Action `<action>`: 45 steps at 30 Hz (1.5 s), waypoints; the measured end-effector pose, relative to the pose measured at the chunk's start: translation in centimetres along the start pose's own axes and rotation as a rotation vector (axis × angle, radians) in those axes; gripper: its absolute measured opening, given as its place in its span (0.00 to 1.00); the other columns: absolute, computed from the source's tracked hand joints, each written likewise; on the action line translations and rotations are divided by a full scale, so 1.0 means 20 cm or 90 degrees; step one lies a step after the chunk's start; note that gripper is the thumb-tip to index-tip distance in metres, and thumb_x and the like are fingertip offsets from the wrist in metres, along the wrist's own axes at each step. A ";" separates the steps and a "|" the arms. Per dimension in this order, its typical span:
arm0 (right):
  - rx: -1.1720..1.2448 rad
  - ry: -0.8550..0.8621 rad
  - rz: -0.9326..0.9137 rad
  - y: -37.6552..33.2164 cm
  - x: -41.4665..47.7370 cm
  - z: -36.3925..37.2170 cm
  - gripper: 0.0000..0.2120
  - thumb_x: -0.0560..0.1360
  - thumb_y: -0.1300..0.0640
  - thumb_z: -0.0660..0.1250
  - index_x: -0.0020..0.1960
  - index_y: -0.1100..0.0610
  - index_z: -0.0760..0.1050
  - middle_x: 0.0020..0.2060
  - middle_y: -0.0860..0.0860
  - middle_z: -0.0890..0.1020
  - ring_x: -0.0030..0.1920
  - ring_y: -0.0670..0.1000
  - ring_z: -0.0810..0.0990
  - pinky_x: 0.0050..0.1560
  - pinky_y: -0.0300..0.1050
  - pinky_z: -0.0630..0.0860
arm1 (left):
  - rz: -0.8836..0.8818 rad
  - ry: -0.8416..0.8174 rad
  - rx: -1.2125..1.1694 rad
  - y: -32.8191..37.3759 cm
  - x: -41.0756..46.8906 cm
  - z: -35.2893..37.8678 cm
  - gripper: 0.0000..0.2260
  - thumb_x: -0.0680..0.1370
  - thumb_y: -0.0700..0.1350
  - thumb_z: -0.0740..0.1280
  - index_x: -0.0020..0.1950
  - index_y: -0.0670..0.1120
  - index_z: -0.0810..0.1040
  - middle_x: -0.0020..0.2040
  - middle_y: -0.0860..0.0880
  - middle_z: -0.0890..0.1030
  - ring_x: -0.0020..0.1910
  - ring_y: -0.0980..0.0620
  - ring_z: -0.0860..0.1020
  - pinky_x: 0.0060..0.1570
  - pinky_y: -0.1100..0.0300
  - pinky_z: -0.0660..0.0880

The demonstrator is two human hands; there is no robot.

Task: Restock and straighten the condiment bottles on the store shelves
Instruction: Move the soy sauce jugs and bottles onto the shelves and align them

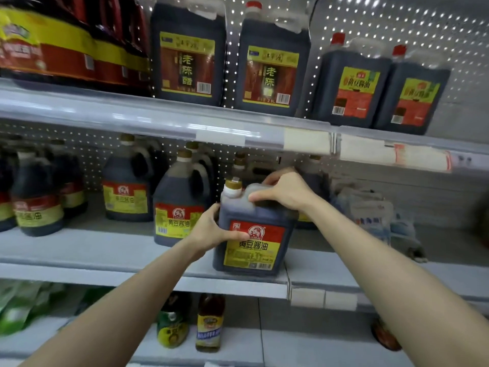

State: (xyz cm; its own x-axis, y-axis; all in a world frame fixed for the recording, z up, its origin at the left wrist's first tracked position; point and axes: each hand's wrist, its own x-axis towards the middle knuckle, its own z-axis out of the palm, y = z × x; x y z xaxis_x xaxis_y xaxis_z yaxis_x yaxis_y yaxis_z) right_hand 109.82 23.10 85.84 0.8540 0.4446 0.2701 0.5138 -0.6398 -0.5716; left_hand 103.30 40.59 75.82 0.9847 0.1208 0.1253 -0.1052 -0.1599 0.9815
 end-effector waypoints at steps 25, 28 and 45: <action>0.108 0.036 0.064 0.15 0.10 0.11 0.17 0.69 0.48 0.76 0.54 0.50 0.76 0.52 0.47 0.77 0.52 0.48 0.75 0.47 0.38 0.70 | -0.055 0.006 -0.034 -0.15 0.16 0.05 0.32 0.66 0.44 0.79 0.67 0.47 0.70 0.55 0.49 0.81 0.52 0.53 0.81 0.51 0.56 0.80; 0.094 0.068 0.052 0.20 0.01 0.15 0.27 0.73 0.48 0.72 0.69 0.50 0.68 0.61 0.49 0.75 0.54 0.46 0.74 0.48 0.39 0.72 | -0.043 0.042 -0.061 -0.17 0.13 0.09 0.30 0.69 0.45 0.77 0.68 0.48 0.68 0.56 0.49 0.80 0.53 0.53 0.80 0.52 0.55 0.79; 0.463 0.054 0.324 0.36 -0.31 0.44 0.29 0.78 0.38 0.57 0.76 0.43 0.53 0.65 0.52 0.76 0.64 0.60 0.76 0.60 0.69 0.70 | -0.022 0.083 -0.125 -0.19 -0.05 0.17 0.16 0.81 0.46 0.62 0.67 0.58 0.66 0.55 0.54 0.78 0.49 0.59 0.77 0.41 0.59 0.77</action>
State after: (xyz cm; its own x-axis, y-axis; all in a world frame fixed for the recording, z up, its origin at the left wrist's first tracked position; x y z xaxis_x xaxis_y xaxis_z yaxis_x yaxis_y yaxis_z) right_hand 107.47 21.14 73.25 0.9827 0.1484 -0.1112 -0.0841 -0.1779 -0.9805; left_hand 103.18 37.73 71.42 0.9634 0.2501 0.0961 -0.1092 0.0388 0.9933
